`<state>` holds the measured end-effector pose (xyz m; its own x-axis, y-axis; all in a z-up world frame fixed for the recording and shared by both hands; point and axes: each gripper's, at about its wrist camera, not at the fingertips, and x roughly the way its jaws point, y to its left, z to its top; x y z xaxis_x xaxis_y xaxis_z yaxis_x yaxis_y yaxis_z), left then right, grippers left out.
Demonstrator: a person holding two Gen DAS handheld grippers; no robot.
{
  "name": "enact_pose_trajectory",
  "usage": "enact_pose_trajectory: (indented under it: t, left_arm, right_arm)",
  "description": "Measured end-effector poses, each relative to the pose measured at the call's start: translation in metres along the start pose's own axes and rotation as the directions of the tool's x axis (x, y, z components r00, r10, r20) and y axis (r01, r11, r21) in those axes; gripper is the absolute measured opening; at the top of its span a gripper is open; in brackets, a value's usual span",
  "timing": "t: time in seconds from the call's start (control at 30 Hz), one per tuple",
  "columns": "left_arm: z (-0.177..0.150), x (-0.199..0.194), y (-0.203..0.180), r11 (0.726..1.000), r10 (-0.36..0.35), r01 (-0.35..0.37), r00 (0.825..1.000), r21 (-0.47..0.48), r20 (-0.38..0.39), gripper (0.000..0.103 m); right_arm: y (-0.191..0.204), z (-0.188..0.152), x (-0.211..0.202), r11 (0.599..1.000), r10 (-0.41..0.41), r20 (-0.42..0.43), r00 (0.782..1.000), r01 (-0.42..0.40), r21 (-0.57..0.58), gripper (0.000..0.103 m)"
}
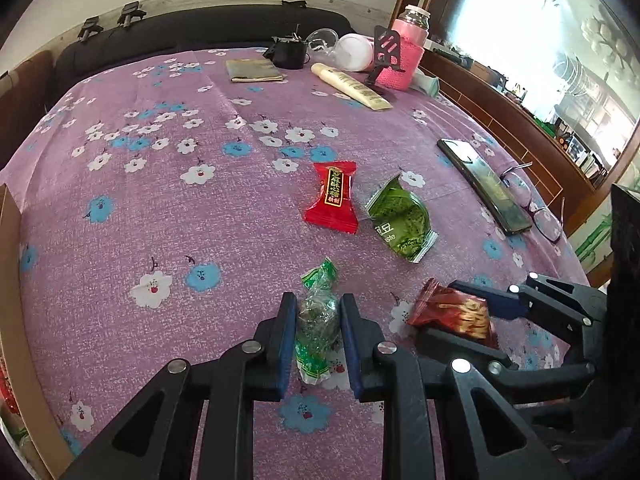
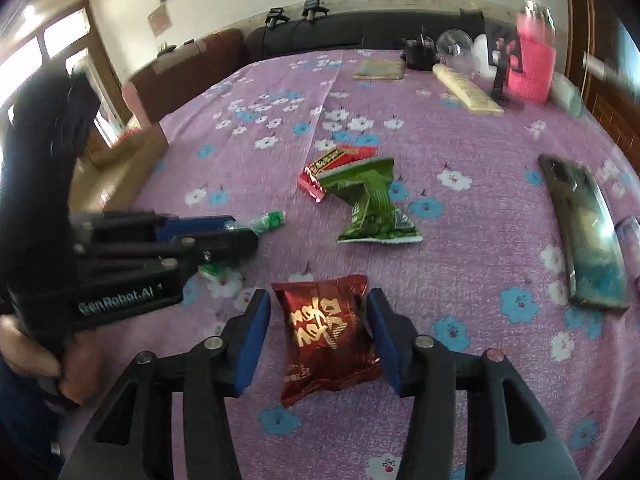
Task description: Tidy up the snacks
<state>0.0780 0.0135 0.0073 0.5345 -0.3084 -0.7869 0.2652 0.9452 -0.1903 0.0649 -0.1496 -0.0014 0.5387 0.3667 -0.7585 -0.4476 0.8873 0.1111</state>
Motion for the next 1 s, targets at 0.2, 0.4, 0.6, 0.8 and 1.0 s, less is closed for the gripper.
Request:
enact_pose_trajectory:
  t: [0.2, 0.4, 0.6, 0.8, 1.0]
  left_arm:
    - [-0.001, 0.001, -0.007, 0.998, 0.041, -0.041, 0.999, 0.046, 0.006, 0.022]
    - [0.000, -0.003, -0.003, 0.999, 0.038, -0.038, 0.999, 0.012, 0.030, 0.022]
    - [0.004, -0.019, 0.009, 0.998, -0.005, 0.011, 0.995, -0.058, 0.098, 0.022]
    - [0.007, -0.033, 0.017, 0.994, 0.008, 0.010, 0.985, -0.106, 0.171, 0.022]
    - [0.007, -0.045, 0.020, 0.989, 0.110, -0.081, 0.963, -0.124, 0.247, 0.022]
  right_arm:
    - [-0.002, 0.000, 0.000, 1.000, 0.004, 0.012, 1.000, -0.004, 0.015, 0.037]
    - [-0.010, 0.005, -0.009, 0.998, -0.006, 0.070, 0.998, 0.001, 0.066, 0.033]
    - [-0.022, 0.010, -0.020, 0.992, -0.009, 0.131, 0.991, -0.007, 0.125, 0.033]
    - [-0.028, 0.012, -0.028, 0.987, -0.010, 0.173, 0.985, -0.018, 0.159, 0.033]
    - [-0.025, 0.012, -0.032, 0.988, -0.008, 0.189, 0.982, -0.022, 0.153, 0.033]
